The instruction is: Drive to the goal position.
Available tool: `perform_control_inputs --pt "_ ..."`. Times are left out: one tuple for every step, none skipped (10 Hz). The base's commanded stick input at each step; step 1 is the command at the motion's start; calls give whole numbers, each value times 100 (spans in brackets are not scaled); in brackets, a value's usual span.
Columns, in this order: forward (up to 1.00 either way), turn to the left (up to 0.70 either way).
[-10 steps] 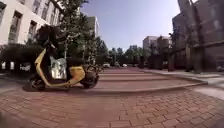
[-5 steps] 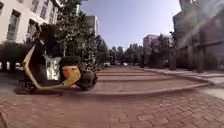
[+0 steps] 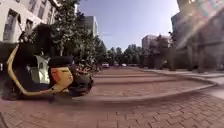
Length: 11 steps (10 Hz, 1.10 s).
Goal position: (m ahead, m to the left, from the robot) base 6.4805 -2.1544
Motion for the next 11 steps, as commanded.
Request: perform_control_inputs --pt "70 0" --pt "70 0" --pt "70 0" --pt "70 0" --pt "70 0" --pt "70 0" --pt "70 0" --pt "70 0" --pt "70 0" --pt "70 -3" --pt "70 -14"
